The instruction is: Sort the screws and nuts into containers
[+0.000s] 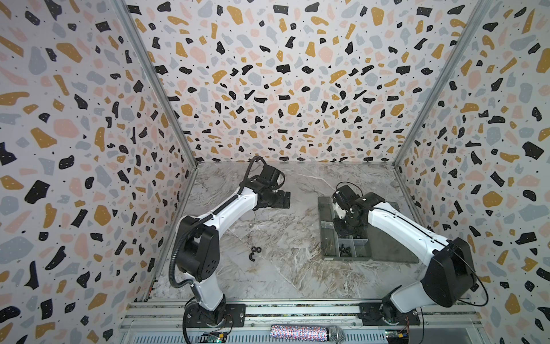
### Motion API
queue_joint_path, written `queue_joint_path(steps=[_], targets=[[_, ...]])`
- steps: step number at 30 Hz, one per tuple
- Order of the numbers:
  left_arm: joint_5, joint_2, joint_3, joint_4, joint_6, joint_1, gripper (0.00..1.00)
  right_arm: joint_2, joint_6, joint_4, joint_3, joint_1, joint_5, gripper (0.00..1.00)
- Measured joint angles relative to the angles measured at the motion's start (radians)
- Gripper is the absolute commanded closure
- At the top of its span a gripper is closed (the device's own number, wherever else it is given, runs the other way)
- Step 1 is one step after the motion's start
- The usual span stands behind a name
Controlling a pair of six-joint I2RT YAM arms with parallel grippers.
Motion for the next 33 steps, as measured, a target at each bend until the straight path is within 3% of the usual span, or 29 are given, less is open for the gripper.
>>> queue_joint_path(steps=[12,19,33], targets=[[0.027,0.101,0.159,-0.021,0.016,-0.087,0.03,-0.217,0.051,-0.037,-0.196,-0.143,-0.006,0.79],[0.027,0.124,0.228,-0.037,0.04,-0.166,0.03,-0.229,0.094,-0.032,-0.243,-0.206,-0.034,0.79],[0.038,0.111,0.223,-0.05,0.092,-0.279,0.03,-0.231,0.156,0.034,-0.357,-0.212,-0.088,0.79]])
